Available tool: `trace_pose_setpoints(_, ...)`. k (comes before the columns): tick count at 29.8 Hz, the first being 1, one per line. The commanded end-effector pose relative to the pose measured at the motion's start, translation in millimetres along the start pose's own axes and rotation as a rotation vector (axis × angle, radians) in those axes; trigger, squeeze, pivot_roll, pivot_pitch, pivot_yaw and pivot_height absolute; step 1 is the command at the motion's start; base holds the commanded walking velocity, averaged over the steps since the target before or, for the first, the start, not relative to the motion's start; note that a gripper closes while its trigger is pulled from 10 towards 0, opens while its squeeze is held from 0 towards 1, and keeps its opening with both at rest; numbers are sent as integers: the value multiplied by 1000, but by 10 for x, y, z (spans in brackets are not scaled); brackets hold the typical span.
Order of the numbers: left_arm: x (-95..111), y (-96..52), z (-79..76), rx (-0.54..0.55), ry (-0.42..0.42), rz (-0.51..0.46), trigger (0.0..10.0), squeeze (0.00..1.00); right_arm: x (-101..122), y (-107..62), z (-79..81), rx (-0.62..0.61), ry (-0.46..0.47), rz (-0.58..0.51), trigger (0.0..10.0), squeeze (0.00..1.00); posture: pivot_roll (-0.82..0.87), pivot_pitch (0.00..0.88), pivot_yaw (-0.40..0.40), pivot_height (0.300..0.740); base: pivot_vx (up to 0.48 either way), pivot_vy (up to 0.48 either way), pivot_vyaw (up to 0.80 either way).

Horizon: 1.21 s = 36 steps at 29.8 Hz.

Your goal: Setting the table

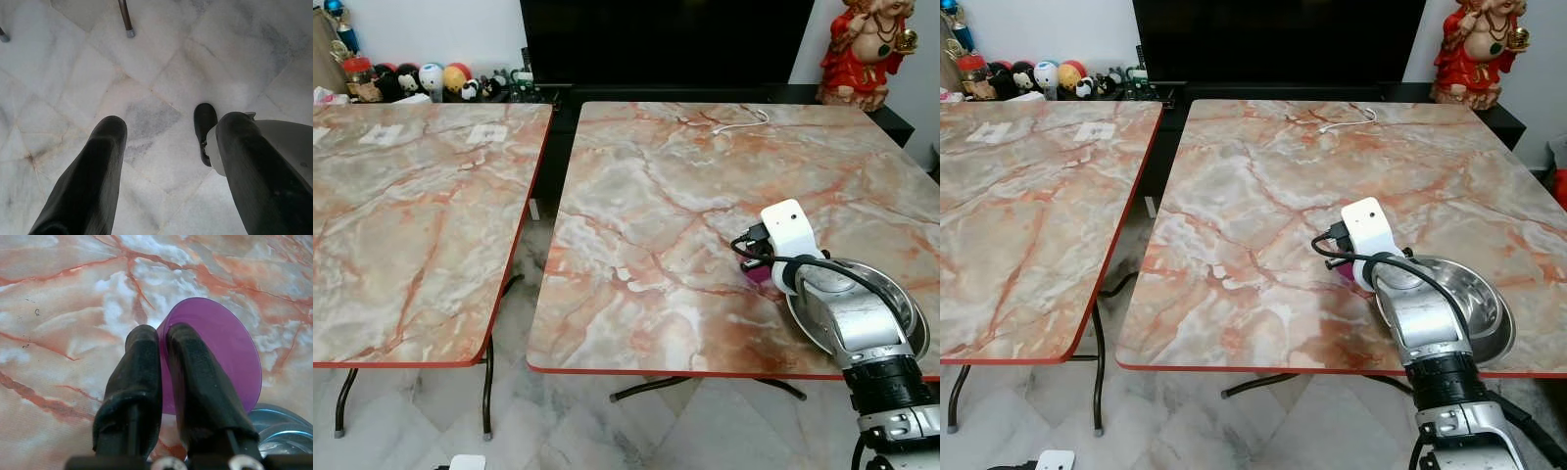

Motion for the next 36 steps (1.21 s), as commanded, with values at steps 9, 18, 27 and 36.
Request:
trace_pose_setpoints(9,-98,-17,26,0,0,33,10000,0,59,3,-19,-12,-13,-23,10000,0,-88,23,-11,740,0,0,0)
trace_pose_setpoints(18,-90,-15,21,-1,-1,32,10000,0,29,8,-29,-18,-40,-15,10000,0,-88,23,-11,740,0,0,0)
trace_pose_setpoints(27,-87,-14,12,-3,-1,32,10000,0,7,24,-38,-21,-48,-9,10000,0,-86,22,-13,740,0,0,0)
trace_pose_setpoints(36,-89,-13,-1,-5,-1,34,10000,0,19,33,-16,-12,-54,-15,10000,522,-85,21,-15,740,0,0,0)
Point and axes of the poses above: a point about 5 cm out from each wrist's last joint towards the gripper, its own y axis pointing out of the wrist towards the gripper, its own x axis along the axis of the wrist's last joint, z = x × y, the point moved 5 cm from there along y, pointing out of the wrist towards the gripper, and after that the axes turned 13 degrees about y, right-handed, at the moved point
